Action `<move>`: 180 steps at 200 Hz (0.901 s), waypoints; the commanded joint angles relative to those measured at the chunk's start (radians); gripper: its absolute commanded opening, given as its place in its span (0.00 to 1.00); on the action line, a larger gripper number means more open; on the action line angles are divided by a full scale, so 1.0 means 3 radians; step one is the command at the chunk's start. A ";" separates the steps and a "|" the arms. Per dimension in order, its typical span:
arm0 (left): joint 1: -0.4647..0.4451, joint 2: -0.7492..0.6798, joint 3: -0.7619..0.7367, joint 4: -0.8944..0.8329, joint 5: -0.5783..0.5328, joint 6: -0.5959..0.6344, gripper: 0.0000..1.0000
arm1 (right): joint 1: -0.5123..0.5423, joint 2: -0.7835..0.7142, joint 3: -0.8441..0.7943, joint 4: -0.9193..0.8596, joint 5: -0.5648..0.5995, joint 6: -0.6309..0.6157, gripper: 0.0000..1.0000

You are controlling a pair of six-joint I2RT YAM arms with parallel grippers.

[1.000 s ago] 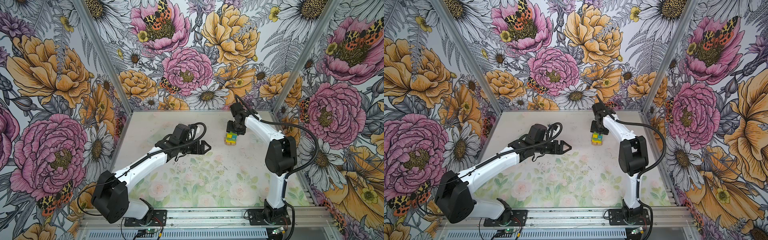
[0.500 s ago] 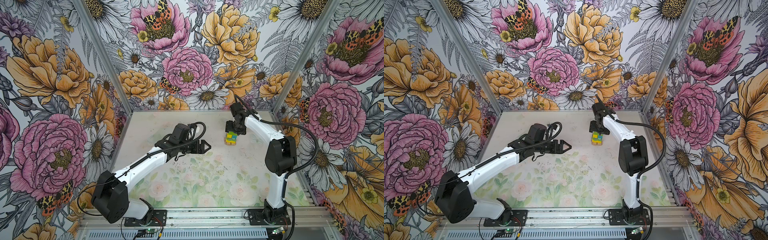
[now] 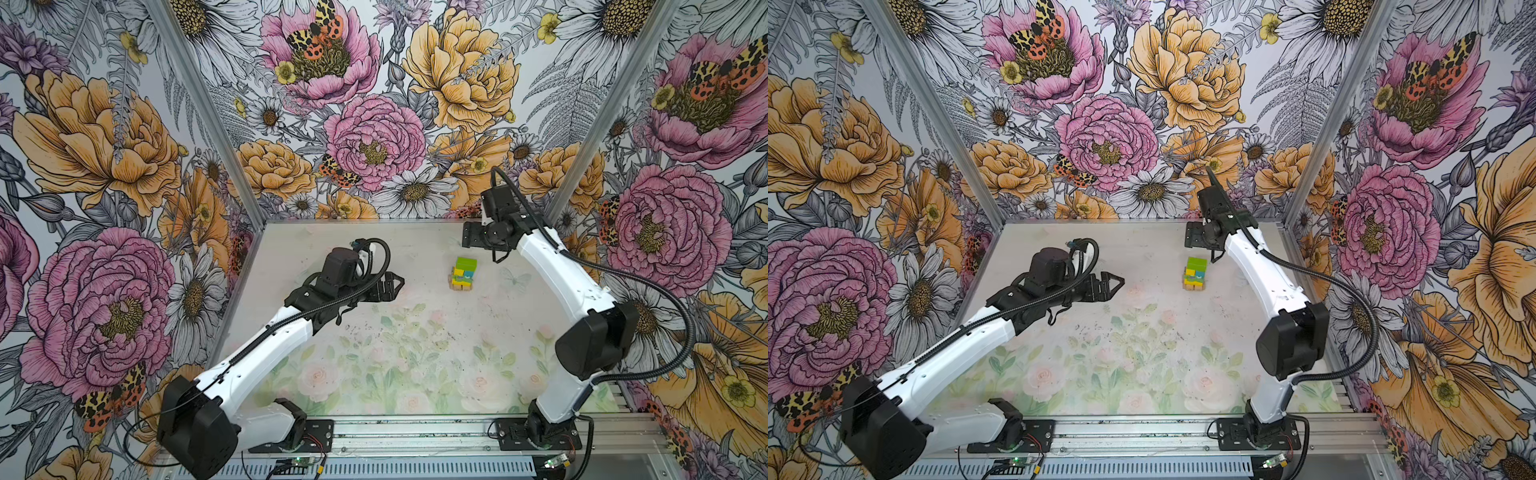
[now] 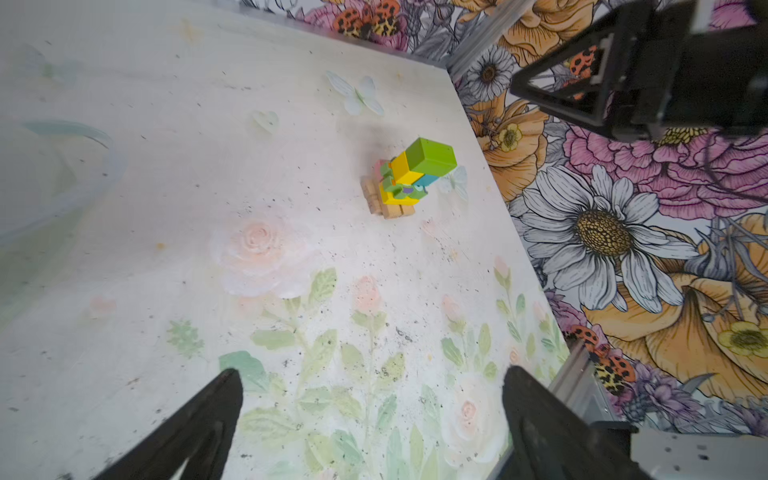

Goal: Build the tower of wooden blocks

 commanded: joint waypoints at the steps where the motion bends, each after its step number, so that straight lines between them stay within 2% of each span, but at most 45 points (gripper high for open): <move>1: 0.0032 -0.0348 -0.0231 -0.0178 -0.0686 0.0136 0.99 | -0.0030 -0.0360 -0.0247 -0.0032 0.0152 -0.0012 0.87; 35: 0.0013 -0.0997 -0.0615 -0.0489 -0.1459 -0.0117 0.99 | -0.0037 -0.0815 -0.0775 -0.0005 0.0250 0.0132 0.88; 70: -0.0068 -0.1835 -0.1269 -0.0457 -0.2242 -0.0418 0.99 | -0.0041 -0.1290 -0.1383 0.0206 0.0398 0.0273 0.91; 86: -0.0079 -0.2058 -0.1423 -0.0458 -0.2437 -0.0450 0.99 | -0.0042 -0.1447 -0.1613 0.0274 0.0505 0.0346 0.93; 139: -0.0100 -0.2076 -0.1568 -0.0378 -0.2774 -0.0411 0.99 | -0.0045 -0.1879 -0.2270 0.0482 0.1017 0.0376 0.98; 180: -0.0120 -0.1998 -0.1714 -0.0049 -0.2923 -0.0269 0.99 | -0.0070 -0.2005 -0.2463 0.0582 0.1334 0.0319 1.00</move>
